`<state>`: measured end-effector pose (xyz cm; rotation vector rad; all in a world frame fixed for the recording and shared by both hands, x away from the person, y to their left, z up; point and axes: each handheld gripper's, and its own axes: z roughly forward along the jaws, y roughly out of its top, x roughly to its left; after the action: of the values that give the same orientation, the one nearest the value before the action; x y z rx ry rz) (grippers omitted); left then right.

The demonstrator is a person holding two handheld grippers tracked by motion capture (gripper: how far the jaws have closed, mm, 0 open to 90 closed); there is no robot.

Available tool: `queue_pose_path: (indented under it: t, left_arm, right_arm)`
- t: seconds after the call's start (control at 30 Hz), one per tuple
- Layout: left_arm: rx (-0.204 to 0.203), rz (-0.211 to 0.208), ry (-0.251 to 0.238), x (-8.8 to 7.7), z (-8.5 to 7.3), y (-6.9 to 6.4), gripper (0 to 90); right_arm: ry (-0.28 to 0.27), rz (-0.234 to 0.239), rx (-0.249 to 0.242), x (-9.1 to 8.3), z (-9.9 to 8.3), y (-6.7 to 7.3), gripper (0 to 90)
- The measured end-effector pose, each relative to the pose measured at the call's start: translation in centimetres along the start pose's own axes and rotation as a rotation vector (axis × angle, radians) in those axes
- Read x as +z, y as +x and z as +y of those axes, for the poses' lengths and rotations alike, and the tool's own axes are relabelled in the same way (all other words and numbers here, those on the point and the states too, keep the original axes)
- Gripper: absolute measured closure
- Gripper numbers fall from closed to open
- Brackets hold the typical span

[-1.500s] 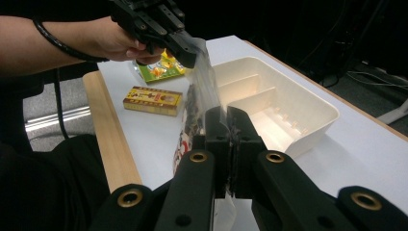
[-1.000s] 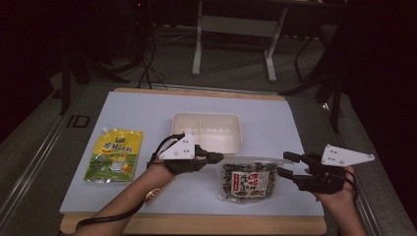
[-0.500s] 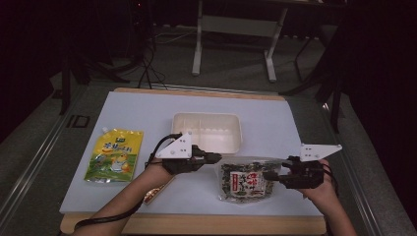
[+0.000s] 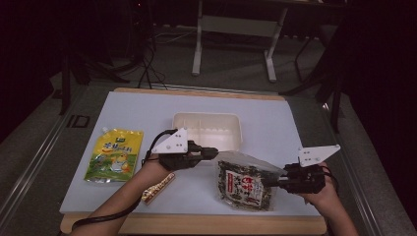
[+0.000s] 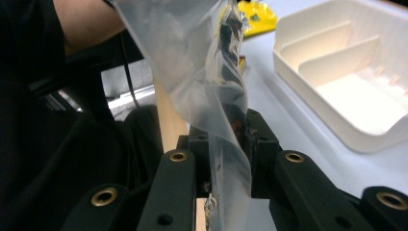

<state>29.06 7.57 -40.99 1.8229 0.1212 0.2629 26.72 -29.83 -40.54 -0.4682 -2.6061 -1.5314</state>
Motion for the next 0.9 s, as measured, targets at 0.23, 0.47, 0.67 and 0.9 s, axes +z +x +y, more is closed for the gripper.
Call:
queue_pose_path:
  t: [0.23,0.47,0.67,0.9]
  left_arm:
    - [-0.063,0.076,-0.017,-1.2,1.5,-0.1,52.2]
    - [-0.15,0.175,-0.037,-2.6,1.4,0.1,13.7]
    - [-0.189,0.218,-0.019,-3.1,0.5,-0.6,1.5]
    - [-0.227,0.302,-0.004,-4.4,-0.5,-1.3,0.0]
  right_arm:
    - [-0.087,-0.077,0.011,-1.2,1.9,1.3,77.5]
    - [-0.199,-0.199,-0.005,-3.2,4.2,2.6,77.4]
    - [-0.281,-0.298,-0.001,-4.4,6.3,2.6,77.4]
    - [-0.301,-0.417,-0.001,-3.8,8.0,1.5,77.4]
